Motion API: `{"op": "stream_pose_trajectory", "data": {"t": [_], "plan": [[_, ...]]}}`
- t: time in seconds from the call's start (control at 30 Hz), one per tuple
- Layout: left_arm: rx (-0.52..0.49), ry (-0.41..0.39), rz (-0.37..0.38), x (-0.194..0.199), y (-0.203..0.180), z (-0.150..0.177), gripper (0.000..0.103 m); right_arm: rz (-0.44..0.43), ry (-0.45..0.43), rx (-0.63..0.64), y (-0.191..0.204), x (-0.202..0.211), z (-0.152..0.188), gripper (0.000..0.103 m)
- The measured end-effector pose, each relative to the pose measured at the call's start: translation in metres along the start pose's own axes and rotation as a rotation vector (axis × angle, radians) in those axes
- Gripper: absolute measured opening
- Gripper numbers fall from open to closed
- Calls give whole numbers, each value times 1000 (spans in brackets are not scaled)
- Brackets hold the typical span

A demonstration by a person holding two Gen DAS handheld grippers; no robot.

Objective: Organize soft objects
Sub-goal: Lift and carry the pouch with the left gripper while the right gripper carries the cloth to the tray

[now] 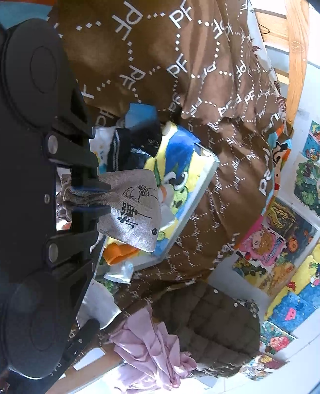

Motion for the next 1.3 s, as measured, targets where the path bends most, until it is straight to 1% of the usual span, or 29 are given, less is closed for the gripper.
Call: {"op": "stream_pose_trajectory", "data": {"t": [0.17,0.3,0.37,0.47,0.67,0.73,0.8,0.9,1.07,1.1,1.17,1.23,1.3], "plan": [[-1,-56,37,3,-10,-13,12,-10,-42,8,-3,-5,-12,2],[-29,-114,52,0,-23,-38,12,-35,-60,24,-5,-23,-25,2],[-15,-144,55,-2,-24,-50,12,-53,-65,-12,-12,-34,-32,2],[11,-167,57,-14,-22,-65,12,-79,-77,-66,-23,-46,-44,2],[38,-184,82,-38,-20,-85,12,-150,-109,-214,-48,-72,-66,2],[51,-194,90,-46,-18,-92,12,-156,-111,-226,-52,-83,-72,2],[61,-206,92,-54,-15,-99,12,-149,-104,-204,-52,-91,-74,2],[71,-208,99,-62,-10,-104,12,-153,-80,-183,-46,-100,-72,2],[73,-181,102,-73,-6,-101,12,-178,-27,-227,-42,-97,-60,2],[74,-176,103,-75,-6,-100,12,-184,1,-239,-42,-97,-55,2],[75,-168,107,-80,-5,-100,12,-185,85,-233,-40,-101,-48,2],[73,-156,106,-88,-6,-101,12,-149,165,-182,-37,-108,-40,2],[62,-150,97,-99,-7,-102,12,-126,188,-159,-37,-112,-37,2]]}}
Point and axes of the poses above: each gripper's, at about its wrist camera, not at the fingertips, and x roughly against the way its jaws point, y to its left, z to its underside, the point moved 3 cm from there along -x, roughly the way its jaws point, and after that the axes turned 10 degrees about -z, right-handed, at the moved point
